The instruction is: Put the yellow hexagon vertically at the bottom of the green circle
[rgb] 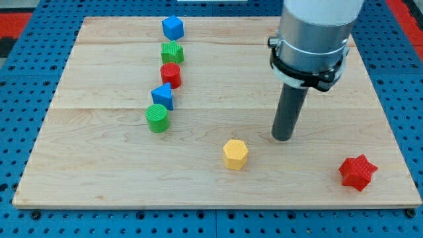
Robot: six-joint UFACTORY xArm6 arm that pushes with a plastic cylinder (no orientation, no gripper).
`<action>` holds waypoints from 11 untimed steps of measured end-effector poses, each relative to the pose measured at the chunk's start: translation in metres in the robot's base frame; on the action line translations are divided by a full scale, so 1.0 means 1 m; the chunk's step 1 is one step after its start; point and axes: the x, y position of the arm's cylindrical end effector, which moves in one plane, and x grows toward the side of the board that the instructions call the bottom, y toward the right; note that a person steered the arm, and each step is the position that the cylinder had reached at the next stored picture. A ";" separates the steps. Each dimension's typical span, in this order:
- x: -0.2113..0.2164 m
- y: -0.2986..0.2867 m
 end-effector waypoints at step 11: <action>-0.114 0.089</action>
